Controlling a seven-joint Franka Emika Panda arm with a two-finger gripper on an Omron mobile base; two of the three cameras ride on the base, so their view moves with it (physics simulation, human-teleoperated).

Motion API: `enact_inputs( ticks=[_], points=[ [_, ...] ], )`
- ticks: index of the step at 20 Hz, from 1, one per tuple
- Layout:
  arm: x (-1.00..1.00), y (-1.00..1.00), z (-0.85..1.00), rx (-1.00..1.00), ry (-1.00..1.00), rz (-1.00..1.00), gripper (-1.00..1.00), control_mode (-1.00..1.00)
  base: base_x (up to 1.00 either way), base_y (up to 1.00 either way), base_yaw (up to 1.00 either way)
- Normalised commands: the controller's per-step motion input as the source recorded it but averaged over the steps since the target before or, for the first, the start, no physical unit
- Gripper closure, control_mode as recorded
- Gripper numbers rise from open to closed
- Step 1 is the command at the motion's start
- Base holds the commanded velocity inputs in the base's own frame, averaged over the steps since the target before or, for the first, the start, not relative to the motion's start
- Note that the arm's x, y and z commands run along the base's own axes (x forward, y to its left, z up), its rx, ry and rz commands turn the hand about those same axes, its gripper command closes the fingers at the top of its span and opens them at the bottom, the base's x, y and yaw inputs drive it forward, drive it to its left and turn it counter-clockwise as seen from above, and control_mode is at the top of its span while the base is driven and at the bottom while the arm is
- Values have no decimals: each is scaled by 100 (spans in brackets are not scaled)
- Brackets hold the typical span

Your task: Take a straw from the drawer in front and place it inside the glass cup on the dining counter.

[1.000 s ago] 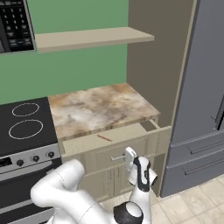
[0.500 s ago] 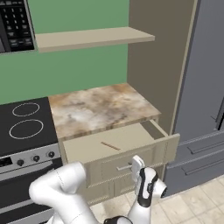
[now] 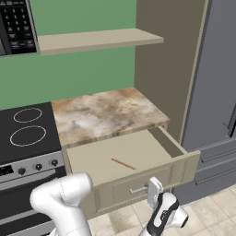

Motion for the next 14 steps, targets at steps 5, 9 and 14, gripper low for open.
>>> enact_inputs(
  ticks=[5,9,14],
  points=[
    [-51,-100,8,0,0,0,100,-100,0,0,0],
    [-49,-96,5,0,2,0,-100,-100,0,0,0],
    [-36,-83,11,0,6,0,-100,-100,0,0,0]
  ],
)
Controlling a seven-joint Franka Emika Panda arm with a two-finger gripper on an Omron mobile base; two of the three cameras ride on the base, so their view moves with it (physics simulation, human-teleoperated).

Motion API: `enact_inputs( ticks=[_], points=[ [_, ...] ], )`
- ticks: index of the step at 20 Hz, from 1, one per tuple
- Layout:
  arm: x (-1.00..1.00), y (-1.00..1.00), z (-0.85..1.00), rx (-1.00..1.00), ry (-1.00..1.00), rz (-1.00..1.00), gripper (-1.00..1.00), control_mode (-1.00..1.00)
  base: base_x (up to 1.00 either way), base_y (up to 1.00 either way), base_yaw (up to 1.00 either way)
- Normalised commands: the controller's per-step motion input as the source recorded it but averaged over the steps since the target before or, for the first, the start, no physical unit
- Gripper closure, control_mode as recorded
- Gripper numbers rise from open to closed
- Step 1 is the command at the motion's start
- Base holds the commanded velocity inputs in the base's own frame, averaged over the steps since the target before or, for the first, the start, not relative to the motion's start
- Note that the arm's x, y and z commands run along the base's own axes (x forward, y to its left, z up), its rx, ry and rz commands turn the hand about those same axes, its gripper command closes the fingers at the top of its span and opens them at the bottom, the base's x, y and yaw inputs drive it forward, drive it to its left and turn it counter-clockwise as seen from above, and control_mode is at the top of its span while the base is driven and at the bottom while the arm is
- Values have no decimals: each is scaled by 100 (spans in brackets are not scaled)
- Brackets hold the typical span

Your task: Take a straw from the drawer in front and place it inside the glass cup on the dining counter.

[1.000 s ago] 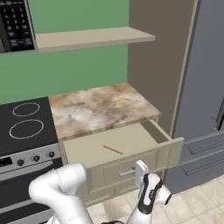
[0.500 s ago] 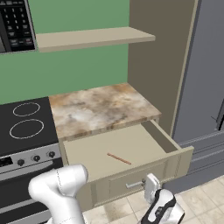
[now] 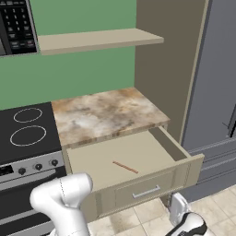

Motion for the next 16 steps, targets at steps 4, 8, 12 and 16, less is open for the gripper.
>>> enact_inputs(
  ticks=[4,8,12,16],
  points=[
    [-28,-42,75,-1,4,0,-100,-100,0,0,0],
    [-2,-1,100,-12,3,0,-100,-100,0,0,0],
    [0,10,100,-25,2,3,-100,-100,0,0,0],
    [0,24,100,-34,2,8,-100,-100,0,0,0]
  ],
)
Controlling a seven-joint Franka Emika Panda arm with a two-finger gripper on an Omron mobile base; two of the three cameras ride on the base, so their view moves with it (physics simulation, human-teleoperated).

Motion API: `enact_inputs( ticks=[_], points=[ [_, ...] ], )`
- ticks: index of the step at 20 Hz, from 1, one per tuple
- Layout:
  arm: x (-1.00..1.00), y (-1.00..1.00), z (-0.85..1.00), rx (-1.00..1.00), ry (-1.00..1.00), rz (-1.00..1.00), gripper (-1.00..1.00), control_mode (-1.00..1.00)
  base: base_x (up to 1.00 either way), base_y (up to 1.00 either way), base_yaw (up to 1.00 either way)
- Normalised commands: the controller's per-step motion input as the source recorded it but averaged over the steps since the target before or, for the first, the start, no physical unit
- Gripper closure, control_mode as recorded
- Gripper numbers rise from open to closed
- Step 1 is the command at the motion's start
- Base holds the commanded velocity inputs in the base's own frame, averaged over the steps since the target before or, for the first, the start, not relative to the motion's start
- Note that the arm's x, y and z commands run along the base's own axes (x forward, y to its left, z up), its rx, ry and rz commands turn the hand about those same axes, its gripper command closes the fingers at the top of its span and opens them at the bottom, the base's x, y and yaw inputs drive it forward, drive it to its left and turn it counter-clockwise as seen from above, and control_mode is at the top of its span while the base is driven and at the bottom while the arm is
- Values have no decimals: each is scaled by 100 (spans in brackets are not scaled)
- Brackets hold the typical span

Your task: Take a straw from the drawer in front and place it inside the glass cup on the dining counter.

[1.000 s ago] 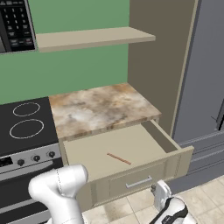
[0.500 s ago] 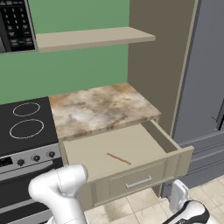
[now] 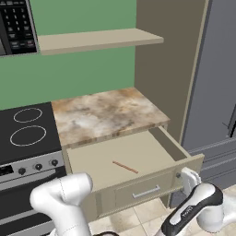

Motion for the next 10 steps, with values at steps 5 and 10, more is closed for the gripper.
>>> enact_inputs(
  ticks=[5,10],
  points=[
    [0,32,100,-42,2,14,-100,-100,0,0,0],
    [14,37,99,-42,7,19,-100,-100,0,0,0]
  ],
)
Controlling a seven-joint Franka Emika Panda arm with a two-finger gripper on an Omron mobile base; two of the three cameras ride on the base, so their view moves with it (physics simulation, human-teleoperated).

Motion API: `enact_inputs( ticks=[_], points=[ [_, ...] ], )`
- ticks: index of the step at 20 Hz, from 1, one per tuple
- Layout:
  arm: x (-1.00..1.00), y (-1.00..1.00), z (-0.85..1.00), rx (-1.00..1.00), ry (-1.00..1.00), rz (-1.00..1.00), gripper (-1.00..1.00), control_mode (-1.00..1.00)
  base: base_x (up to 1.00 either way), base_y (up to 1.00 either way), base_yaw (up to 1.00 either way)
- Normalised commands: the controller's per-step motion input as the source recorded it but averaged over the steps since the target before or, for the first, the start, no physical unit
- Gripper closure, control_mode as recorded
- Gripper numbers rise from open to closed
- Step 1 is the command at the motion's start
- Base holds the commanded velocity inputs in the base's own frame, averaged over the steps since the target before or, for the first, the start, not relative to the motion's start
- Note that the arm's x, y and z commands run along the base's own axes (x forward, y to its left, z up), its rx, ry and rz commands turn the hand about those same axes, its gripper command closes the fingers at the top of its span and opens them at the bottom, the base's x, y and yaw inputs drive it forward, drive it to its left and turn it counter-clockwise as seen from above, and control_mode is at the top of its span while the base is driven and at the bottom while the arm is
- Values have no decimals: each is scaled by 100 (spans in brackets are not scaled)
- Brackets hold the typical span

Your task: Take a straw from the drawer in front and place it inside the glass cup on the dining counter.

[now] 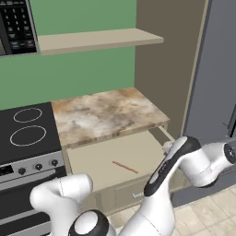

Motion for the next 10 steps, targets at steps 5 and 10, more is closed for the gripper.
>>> enact_inputs(
  ticks=[5,10],
  points=[
    [11,69,51,-34,15,20,-100,-100,0,0,0],
    [5,89,10,-28,16,18,-100,-100,0,0,0]
  ],
)
